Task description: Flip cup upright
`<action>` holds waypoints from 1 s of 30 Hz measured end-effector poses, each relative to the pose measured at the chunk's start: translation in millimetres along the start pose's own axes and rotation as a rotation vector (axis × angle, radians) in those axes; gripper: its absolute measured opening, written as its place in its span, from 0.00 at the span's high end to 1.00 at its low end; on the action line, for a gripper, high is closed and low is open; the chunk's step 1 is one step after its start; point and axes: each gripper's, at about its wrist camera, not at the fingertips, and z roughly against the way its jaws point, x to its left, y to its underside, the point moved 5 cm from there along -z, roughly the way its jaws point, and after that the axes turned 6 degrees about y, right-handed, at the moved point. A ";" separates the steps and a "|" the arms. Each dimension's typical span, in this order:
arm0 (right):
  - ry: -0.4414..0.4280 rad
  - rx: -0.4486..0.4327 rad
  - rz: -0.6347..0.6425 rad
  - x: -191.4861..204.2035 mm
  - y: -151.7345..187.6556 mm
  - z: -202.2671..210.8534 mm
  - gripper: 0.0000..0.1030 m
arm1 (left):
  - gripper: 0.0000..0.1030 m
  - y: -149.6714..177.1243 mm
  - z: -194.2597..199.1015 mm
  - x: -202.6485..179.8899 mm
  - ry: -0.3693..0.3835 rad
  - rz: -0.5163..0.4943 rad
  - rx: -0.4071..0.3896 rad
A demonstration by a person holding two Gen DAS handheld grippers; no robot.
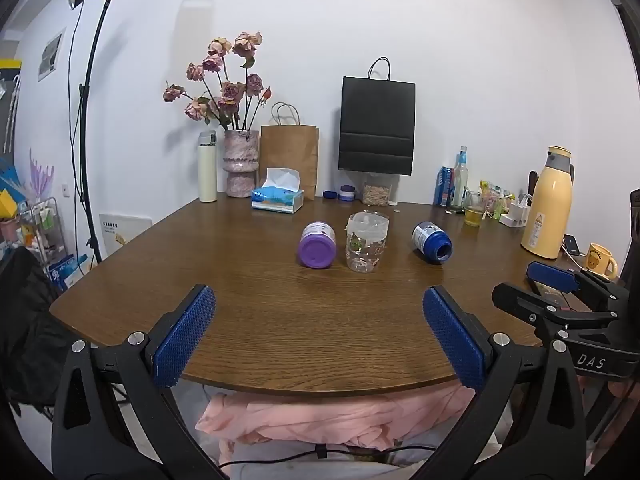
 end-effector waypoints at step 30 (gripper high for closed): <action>-0.005 -0.001 0.009 0.3 -0.8 -0.6 0.17 | 0.00 -5.5 3.8 5.4 -0.002 -0.014 -0.004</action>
